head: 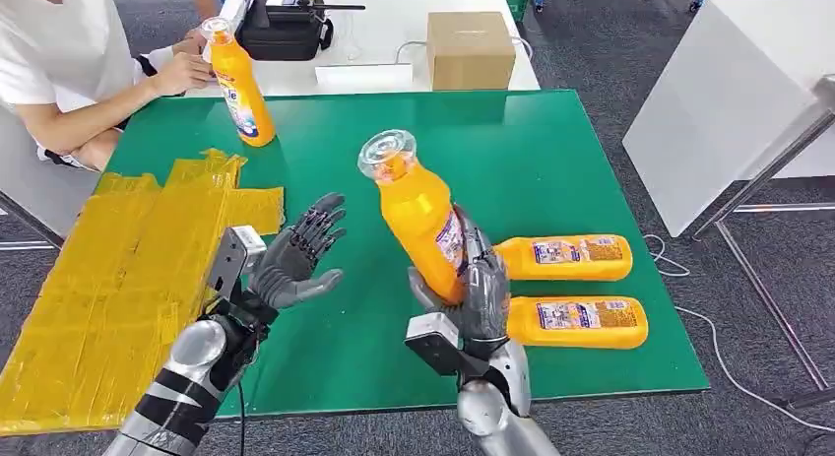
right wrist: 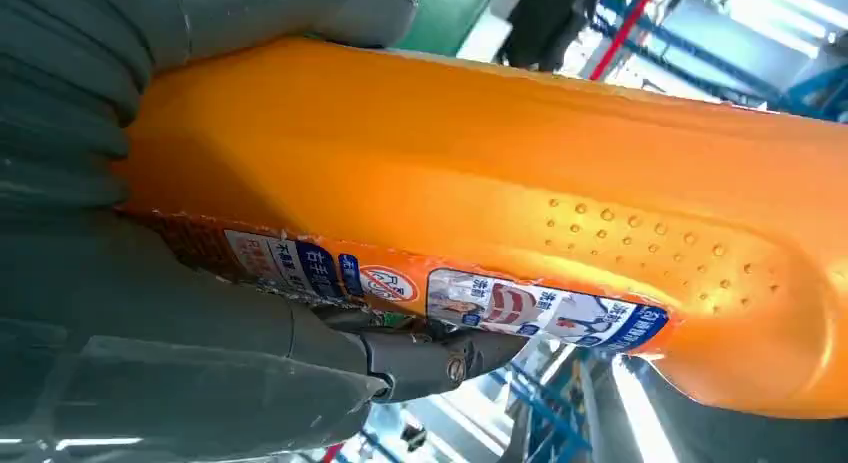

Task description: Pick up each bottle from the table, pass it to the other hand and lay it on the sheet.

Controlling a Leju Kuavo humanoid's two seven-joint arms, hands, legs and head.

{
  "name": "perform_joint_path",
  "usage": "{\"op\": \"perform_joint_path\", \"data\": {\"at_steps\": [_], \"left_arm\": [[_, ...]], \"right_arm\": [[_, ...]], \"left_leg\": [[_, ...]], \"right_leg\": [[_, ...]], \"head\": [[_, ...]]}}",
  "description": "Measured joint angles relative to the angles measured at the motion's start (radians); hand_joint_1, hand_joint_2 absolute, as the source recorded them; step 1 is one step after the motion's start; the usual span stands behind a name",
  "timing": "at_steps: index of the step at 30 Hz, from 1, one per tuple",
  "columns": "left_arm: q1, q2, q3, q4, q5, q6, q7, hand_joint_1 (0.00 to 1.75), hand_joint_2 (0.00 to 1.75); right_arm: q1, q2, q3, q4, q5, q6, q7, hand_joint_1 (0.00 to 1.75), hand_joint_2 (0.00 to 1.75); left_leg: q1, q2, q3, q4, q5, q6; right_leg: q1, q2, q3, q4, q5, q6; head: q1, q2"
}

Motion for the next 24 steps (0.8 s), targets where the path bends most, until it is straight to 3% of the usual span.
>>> {"op": "perform_joint_path", "data": {"at_steps": [3, 8, 11, 24], "left_arm": [[0.000, 0.001, -0.002, 0.000, 0.000, -0.002, -0.002, 0.00, 1.75], [-0.001, 0.012, -0.013, 0.005, 0.011, -0.011, -0.028, 0.00, 1.75], [-0.001, 0.013, -0.013, 0.009, 0.012, -0.020, -0.029, 0.00, 1.75], [-0.001, 0.013, -0.012, 0.018, 0.021, -0.026, -0.032, 0.00, 1.75]], "right_arm": [[-0.005, 0.000, 0.007, 0.006, 0.005, 0.015, 0.008, 1.75, 1.75], [-0.103, -0.015, 0.166, 0.124, 0.117, 0.222, 0.120, 1.75, 1.75], [-0.130, -0.016, 0.194, 0.156, 0.131, 0.263, 0.142, 1.75, 1.75], [-0.172, -0.014, 0.242, 0.219, 0.147, 0.282, 0.153, 1.75, 1.75]], "left_leg": [[0.000, 0.000, 0.000, 0.000, 0.000, 0.000], [0.000, 0.000, 0.000, 0.000, 0.000, 0.000], [0.000, 0.000, 0.000, 0.000, 0.000, 0.000], [0.000, 0.000, -0.001, 0.000, 0.000, 0.000]], "right_leg": [[0.000, 0.000, 0.000, 0.000, 0.000, 0.000], [0.000, 0.000, -0.001, 0.000, 0.000, 0.000], [0.000, 0.000, -0.001, 0.000, 0.000, 0.000], [0.000, 0.000, -0.001, 0.000, 0.000, 0.000]], "head": [[0.000, 0.000], [0.000, 0.000], [0.000, 0.000], [0.000, 0.000]]}}
